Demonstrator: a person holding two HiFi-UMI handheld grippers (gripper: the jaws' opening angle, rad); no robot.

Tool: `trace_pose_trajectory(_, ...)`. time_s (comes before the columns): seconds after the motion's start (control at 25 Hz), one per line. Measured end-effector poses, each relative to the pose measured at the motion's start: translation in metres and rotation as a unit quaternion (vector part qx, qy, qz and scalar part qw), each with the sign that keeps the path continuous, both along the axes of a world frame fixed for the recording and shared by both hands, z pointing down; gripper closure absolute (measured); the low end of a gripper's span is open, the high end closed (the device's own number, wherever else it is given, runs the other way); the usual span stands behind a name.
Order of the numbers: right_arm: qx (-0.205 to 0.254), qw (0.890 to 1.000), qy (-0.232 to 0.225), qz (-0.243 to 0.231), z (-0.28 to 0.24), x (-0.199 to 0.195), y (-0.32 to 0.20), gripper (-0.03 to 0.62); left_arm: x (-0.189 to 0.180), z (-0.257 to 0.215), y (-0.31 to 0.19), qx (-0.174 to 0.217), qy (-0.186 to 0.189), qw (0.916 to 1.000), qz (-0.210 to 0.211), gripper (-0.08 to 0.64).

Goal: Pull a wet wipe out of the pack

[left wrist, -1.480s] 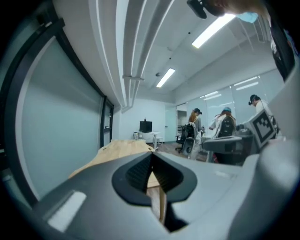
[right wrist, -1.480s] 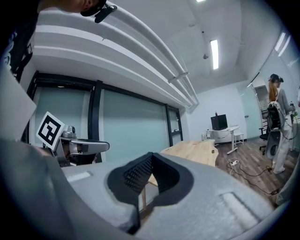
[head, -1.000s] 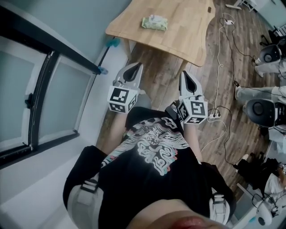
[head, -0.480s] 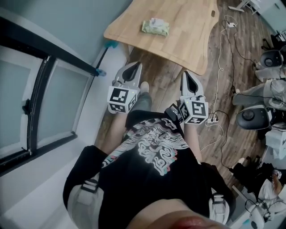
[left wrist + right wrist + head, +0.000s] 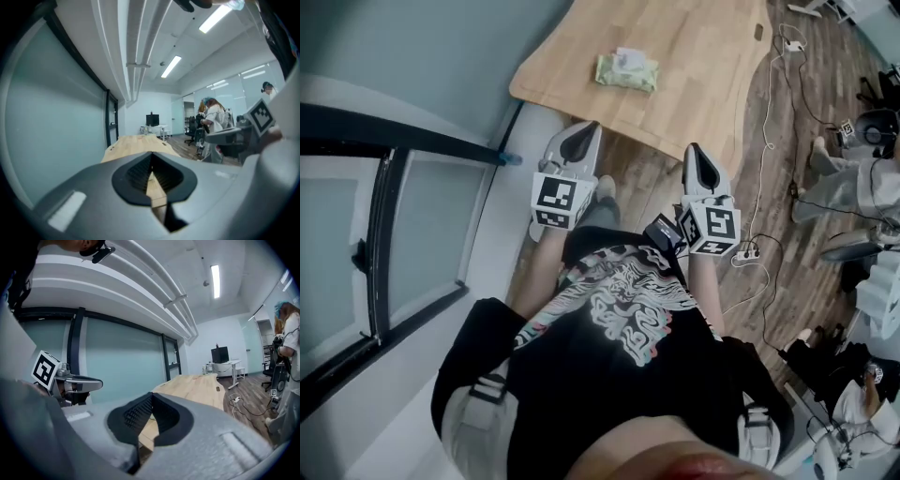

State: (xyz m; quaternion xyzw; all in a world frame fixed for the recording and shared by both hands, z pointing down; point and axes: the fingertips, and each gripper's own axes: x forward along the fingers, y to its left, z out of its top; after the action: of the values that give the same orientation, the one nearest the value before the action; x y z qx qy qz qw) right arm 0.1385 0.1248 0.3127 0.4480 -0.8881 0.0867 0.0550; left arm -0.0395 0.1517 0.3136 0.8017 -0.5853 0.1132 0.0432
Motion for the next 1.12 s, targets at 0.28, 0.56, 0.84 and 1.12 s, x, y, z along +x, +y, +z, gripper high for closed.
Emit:
trace_pose_trajectory(0.28, -0.018, 1.0, 0.003, 0.008, 0.009, -0.019, -0.059, 0.594, -0.025, 0.004, -0.071, -0.008, -0.008, 0.9999, 0.01, 0.574)
trace_pose_trajectory(0.56, -0.023, 1.0, 0.007, 0.003, 0.016, -0.045, -0.107, 0.594, -0.052, 0.021, -0.127, -0.021, 0.004, 0.9997, 0.009, 0.574)
trace_pose_trajectory(0.84, -0.024, 1.0, 0.019, -0.002, 0.026, -0.073, -0.151, 0.594, -0.077, 0.039, -0.165, -0.033, 0.014, 0.9993, 0.013, 0.574)
trace_pose_trajectory(1.12, -0.032, 0.999, 0.032, 0.006, 0.042, -0.082, -0.177, 0.594, -0.087, 0.058, -0.185, -0.046, 0.017, 0.9983, 0.032, 0.574)
